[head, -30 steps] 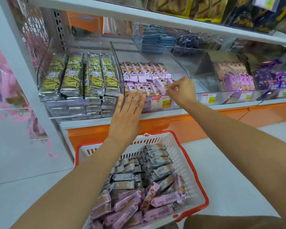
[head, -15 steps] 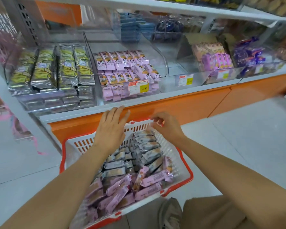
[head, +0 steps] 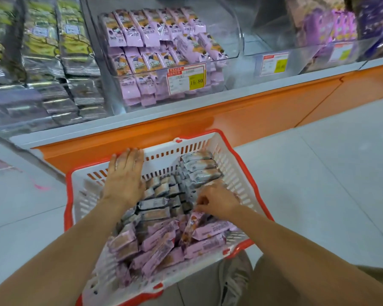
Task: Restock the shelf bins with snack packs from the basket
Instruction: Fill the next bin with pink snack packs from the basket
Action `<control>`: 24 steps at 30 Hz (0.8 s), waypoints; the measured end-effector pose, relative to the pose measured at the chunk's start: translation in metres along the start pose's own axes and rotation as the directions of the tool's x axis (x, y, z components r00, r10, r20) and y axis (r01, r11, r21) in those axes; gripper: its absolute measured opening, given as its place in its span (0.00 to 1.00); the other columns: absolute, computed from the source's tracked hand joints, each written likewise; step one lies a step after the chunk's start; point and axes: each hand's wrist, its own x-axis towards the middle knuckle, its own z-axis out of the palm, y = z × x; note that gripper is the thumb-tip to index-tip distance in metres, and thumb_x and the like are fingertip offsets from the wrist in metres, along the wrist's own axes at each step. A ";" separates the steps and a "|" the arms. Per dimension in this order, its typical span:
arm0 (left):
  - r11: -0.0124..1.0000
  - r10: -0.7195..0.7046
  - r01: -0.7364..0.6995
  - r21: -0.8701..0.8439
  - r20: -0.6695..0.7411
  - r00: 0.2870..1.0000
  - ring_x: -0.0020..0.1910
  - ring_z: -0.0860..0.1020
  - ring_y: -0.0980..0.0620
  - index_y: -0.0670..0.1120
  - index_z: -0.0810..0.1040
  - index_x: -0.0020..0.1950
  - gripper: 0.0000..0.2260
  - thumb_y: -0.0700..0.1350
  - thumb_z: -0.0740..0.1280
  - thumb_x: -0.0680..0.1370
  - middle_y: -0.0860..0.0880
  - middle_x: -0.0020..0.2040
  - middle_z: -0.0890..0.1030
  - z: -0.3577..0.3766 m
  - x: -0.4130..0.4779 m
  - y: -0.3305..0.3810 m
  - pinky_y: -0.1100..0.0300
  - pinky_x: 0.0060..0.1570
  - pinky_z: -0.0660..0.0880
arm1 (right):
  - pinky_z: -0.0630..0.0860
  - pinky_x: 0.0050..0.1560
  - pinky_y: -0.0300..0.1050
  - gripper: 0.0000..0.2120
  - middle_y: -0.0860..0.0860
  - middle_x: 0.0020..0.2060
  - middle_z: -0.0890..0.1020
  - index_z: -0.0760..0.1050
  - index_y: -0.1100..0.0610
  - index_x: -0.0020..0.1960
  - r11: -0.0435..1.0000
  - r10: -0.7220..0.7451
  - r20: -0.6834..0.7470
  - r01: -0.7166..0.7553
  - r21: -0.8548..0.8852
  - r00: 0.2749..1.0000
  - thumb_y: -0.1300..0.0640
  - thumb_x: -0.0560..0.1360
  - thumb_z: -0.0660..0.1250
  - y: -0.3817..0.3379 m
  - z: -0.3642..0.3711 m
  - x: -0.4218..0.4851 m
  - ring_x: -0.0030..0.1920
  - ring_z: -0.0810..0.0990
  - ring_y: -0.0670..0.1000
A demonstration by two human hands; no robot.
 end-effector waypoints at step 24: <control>0.595 0.259 -0.055 -0.802 0.127 0.958 0.68 0.69 0.48 0.49 0.68 0.74 0.22 0.56 0.60 0.82 0.50 0.68 0.73 -0.069 -0.016 0.056 0.53 0.67 0.65 | 0.69 0.40 0.26 0.03 0.43 0.36 0.78 0.80 0.61 0.47 0.851 -0.131 -0.444 0.330 0.408 0.887 0.62 0.78 0.67 -0.046 -0.109 -0.031 0.35 0.74 0.33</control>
